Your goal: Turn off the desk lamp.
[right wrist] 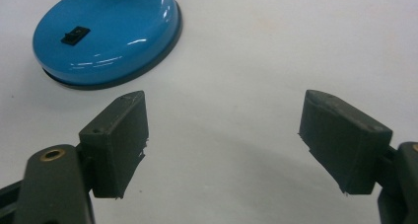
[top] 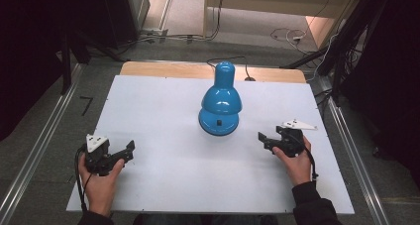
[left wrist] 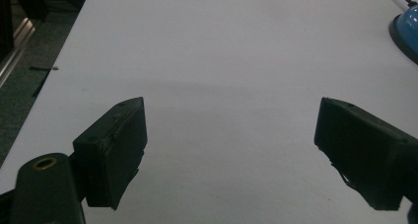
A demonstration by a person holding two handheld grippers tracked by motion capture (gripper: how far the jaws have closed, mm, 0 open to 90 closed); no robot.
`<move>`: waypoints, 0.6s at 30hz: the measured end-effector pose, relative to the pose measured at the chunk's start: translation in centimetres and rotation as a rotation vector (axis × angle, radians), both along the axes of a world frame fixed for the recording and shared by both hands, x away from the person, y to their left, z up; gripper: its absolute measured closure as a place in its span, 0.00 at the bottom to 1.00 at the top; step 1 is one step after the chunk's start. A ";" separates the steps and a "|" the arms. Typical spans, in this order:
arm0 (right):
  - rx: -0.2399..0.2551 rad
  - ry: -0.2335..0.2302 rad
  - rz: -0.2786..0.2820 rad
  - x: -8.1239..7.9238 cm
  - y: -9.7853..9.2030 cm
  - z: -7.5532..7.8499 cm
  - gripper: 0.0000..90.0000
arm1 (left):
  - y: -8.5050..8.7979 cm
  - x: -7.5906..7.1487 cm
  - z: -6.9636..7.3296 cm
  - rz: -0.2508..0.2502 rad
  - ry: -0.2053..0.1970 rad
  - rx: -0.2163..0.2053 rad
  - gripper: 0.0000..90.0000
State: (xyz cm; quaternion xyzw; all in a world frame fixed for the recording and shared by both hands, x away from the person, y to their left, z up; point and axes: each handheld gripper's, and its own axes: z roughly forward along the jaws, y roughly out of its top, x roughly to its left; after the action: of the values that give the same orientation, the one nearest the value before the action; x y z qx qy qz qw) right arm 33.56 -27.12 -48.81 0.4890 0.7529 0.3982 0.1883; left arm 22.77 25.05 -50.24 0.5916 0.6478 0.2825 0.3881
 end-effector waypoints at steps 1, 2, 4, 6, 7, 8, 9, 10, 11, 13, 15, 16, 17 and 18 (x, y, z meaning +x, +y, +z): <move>0.000 -0.003 -0.001 0.0 -0.2 0.0 0.19 | 0.0 0.0 0.0 0.000 0.000 0.000 0.15; 0.000 -0.001 -0.005 -0.1 -0.4 0.0 0.19 | 0.0 0.0 0.0 0.000 0.000 0.000 0.15; -0.001 -0.002 -0.011 -0.2 -0.8 0.0 0.19 | 0.0 0.0 0.0 0.000 0.001 0.000 0.15; 0.001 -0.002 -0.018 -0.4 -1.1 0.1 0.19 | 0.0 0.0 0.0 0.000 0.001 0.000 0.15; 0.003 -0.001 -0.022 -0.4 -1.2 0.1 0.19 | 0.0 0.0 0.0 0.001 0.002 -0.001 0.15; 0.003 -0.003 -0.022 -0.5 -1.4 0.1 0.19 | 0.0 0.0 0.0 0.001 0.002 -0.001 0.15; 0.003 -0.005 -0.024 -0.5 -1.6 0.1 0.19 | 0.0 0.0 0.0 0.001 0.003 -0.001 0.15; 0.003 -0.003 -0.028 -0.6 -1.7 0.1 0.19 | 0.0 0.0 0.0 0.001 0.003 -0.001 0.15; 0.001 -0.005 -0.030 -0.7 -1.9 0.1 0.19 | 0.0 0.0 0.0 0.001 0.002 -0.002 0.15; -0.002 -0.007 -0.032 -0.9 -2.2 0.1 0.19 | 0.0 0.0 0.0 0.001 0.002 -0.002 0.15; -0.003 -0.009 -0.042 -1.1 -2.7 0.2 0.19 | 0.1 0.0 0.0 0.002 0.002 -0.003 0.15; -0.003 -0.010 -0.046 -1.2 -2.8 0.2 0.19 | 0.1 0.0 0.0 0.002 0.002 -0.003 0.15; -0.001 -0.008 -0.051 -1.3 -3.1 0.2 0.19 | 0.1 0.0 0.0 0.002 0.004 -0.004 0.15; -0.001 -0.008 -0.053 -1.4 -3.4 0.2 0.19 | 0.1 0.0 0.0 0.003 0.004 -0.006 0.15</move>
State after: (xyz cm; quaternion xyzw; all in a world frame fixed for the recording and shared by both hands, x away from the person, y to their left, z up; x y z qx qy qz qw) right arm 32.18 -30.50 -48.62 0.5070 0.7392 0.3947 0.2017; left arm 22.77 25.14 -50.26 0.5900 0.6503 0.2801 0.3880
